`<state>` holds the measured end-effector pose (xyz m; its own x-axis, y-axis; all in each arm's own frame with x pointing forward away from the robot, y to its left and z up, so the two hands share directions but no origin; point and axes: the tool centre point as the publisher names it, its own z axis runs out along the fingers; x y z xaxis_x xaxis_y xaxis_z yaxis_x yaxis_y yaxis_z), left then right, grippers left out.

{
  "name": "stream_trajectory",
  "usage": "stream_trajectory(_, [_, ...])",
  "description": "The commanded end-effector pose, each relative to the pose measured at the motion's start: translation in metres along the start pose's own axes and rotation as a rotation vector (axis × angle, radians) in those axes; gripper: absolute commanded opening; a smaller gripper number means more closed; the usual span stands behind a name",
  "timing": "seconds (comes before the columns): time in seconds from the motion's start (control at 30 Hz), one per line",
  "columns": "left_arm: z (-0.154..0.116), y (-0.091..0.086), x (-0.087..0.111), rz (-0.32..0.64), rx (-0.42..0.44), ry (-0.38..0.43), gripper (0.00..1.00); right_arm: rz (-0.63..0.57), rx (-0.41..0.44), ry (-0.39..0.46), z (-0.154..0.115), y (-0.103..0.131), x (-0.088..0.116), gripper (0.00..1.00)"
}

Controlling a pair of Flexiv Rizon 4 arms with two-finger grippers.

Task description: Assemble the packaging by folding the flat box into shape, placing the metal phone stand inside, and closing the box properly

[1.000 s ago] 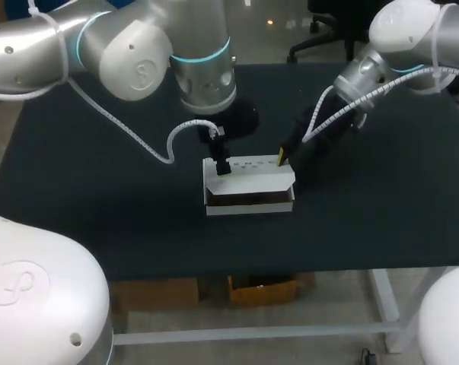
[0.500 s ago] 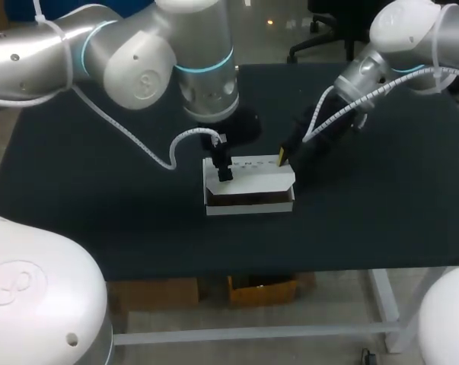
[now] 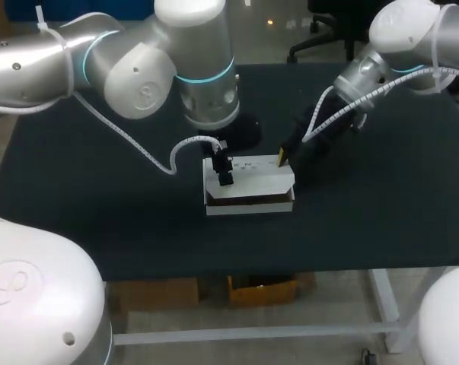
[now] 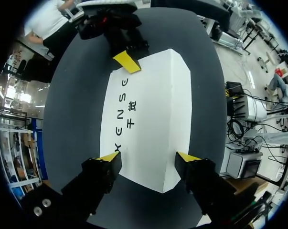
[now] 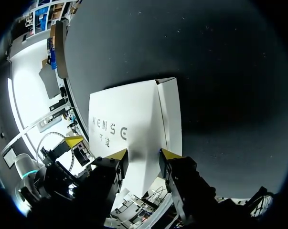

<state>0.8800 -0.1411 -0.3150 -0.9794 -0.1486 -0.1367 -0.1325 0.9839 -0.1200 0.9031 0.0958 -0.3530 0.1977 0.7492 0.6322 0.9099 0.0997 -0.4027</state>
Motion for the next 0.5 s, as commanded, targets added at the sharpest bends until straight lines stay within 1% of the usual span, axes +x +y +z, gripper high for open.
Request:
stream_trajectory(0.03, [0.0,0.0,0.005,0.007,0.004,-0.014,0.74,0.001,0.001,-0.002,0.0,0.0,0.0,0.4])
stream_trajectory(0.4, [-0.004,-0.001,0.014,0.017,0.014,-0.032,0.76,0.001,0.001,-0.001,0.0,0.0,0.0,0.4])
stream_trajectory(0.47, [-0.003,-0.002,0.015,0.023,0.015,-0.039,0.78,0.001,0.001,-0.001,0.0,0.0,0.0,0.4])
stream_trajectory(0.5, [-0.002,-0.002,0.016,0.027,0.018,-0.042,0.8,0.001,0.002,-0.001,0.0,0.0,0.0,0.4])
